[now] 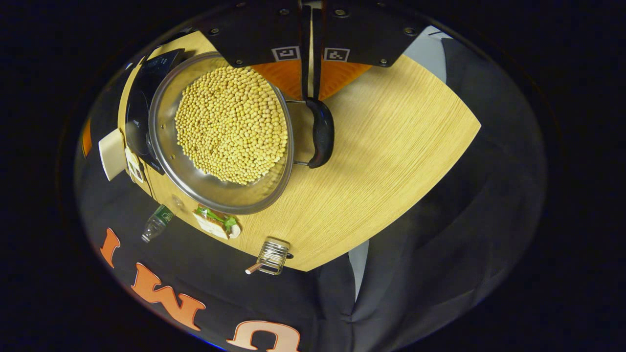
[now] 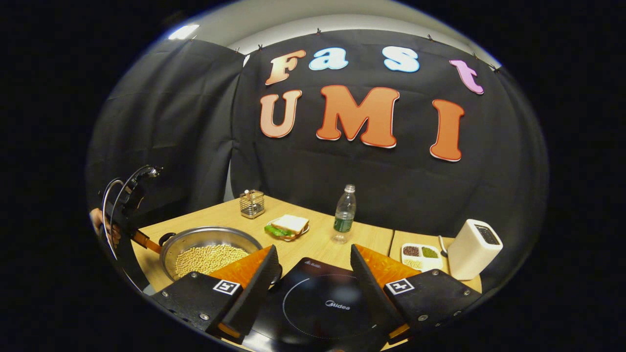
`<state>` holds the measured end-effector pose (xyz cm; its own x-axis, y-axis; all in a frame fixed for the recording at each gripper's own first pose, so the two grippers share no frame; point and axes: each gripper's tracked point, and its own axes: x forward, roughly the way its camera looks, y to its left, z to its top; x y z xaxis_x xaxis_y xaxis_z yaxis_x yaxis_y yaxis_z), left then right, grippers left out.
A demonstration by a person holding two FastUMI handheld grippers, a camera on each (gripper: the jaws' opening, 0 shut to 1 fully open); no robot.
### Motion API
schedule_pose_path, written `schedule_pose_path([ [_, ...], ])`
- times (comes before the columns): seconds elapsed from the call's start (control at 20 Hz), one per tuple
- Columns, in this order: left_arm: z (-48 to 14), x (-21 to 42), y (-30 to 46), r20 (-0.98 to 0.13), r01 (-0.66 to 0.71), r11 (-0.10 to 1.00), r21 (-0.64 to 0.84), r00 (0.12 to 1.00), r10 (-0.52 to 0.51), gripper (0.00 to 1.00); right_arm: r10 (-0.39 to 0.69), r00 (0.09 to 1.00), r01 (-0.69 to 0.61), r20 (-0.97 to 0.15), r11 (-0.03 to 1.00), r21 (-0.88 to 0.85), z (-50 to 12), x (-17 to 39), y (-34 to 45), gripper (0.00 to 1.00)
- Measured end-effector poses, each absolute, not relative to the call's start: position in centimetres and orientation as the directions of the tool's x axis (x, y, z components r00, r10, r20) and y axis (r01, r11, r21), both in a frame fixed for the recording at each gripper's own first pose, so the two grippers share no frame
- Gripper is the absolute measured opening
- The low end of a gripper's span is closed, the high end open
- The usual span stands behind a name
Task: First push the handle of the pot to place it horizontally, then grasp the pot with both hands and set it on the induction cooktop.
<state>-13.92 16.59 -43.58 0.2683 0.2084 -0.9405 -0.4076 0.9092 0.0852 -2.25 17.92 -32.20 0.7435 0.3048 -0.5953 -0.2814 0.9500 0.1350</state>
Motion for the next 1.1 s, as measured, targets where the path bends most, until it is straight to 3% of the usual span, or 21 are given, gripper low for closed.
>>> schedule_pose_path([
  [0.3,-43.9,-11.6,19.2,-0.923,-0.354,0.927,0.122,0.304,0.237,0.04,0.397,0.562,-0.301,-0.726,0.915,0.268,-38.0,-4.4,24.8,0.91],
  [0.45,-44.3,-10.2,20.2,-0.910,-0.326,0.935,0.139,0.329,0.250,0.08,0.407,0.487,-0.273,-0.773,0.912,0.307,-40.3,-5.2,26.9,0.89],
  [0.65,-44.9,-8.1,21.2,-0.894,-0.286,0.944,0.163,0.362,0.264,0.05,0.408,0.402,-0.218,-0.820,0.912,0.348,-42.9,-6.5,28.4,0.85],
  [0.85,-44.8,-7.2,21.7,-0.884,-0.261,0.951,0.166,0.387,0.261,0.05,0.389,0.377,-0.170,-0.840,0.921,0.350,-44.2,-6.9,28.9,0.83],
  [0.9,-44.6,-7.4,21.6,-0.885,-0.250,0.954,0.166,0.388,0.256,0.05,0.381,0.382,-0.161,-0.842,0.925,0.345,-44.2,-6.7,28.8,0.77],
  [0.95,-44.4,-7.5,21.6,-0.885,-0.238,0.957,0.165,0.392,0.250,0.04,0.377,0.382,-0.155,-0.844,0.926,0.343,-44.2,-6.6,28.8,0.82],
  [1.1,-43.0,-7.3,21.5,-0.867,-0.191,0.965,0.181,0.432,0.248,0.04,0.368,0.386,-0.149,-0.846,0.930,0.337,-44.6,-6.3,28.6,0.79],
])
